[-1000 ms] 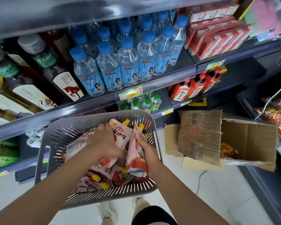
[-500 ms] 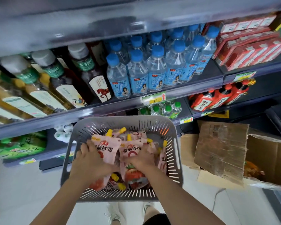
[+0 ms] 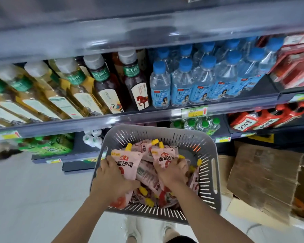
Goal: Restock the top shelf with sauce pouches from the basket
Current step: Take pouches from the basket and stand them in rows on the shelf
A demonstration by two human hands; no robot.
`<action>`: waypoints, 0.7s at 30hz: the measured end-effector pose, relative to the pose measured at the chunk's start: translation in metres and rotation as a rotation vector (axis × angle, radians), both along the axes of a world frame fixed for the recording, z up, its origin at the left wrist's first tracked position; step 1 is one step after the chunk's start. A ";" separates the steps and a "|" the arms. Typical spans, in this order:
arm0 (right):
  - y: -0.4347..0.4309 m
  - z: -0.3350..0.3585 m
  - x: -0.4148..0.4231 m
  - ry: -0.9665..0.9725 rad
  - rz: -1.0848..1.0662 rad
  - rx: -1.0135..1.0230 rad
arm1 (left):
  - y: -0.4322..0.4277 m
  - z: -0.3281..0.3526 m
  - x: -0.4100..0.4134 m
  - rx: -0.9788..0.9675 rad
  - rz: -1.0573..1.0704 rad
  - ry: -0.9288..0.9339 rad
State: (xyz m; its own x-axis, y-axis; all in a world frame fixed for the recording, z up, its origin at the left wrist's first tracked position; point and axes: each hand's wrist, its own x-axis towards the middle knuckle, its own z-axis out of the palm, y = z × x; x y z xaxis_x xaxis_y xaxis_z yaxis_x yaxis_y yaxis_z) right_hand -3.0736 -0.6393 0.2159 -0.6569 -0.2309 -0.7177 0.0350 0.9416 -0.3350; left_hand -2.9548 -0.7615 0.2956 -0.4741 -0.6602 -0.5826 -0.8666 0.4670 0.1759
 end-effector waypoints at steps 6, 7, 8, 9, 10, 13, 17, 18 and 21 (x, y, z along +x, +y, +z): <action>-0.002 0.001 -0.015 -0.100 0.011 0.006 | -0.001 -0.005 0.001 -0.029 -0.035 -0.036; -0.003 0.002 -0.019 -0.102 0.020 0.002 | -0.001 -0.006 0.001 -0.035 -0.041 -0.042; -0.003 0.003 -0.021 -0.112 0.029 -0.005 | -0.001 -0.006 0.000 -0.043 -0.047 -0.049; -0.003 0.005 -0.022 -0.126 0.038 -0.014 | -0.001 -0.007 -0.001 -0.054 -0.054 -0.057; -0.002 0.005 -0.023 -0.143 0.047 -0.012 | 0.000 -0.008 -0.001 -0.064 -0.060 -0.067; 0.002 0.005 -0.025 -0.178 0.055 0.020 | 0.001 -0.014 -0.005 -0.059 -0.060 -0.086; 0.006 0.001 -0.029 -0.236 0.014 0.002 | 0.004 -0.027 -0.011 -0.055 -0.052 -0.065; 0.007 0.002 -0.029 -0.227 0.003 -0.012 | 0.005 -0.031 -0.011 -0.057 -0.049 -0.056; 0.009 0.004 -0.027 -0.192 -0.029 -0.024 | 0.004 -0.042 -0.009 -0.005 -0.012 -0.032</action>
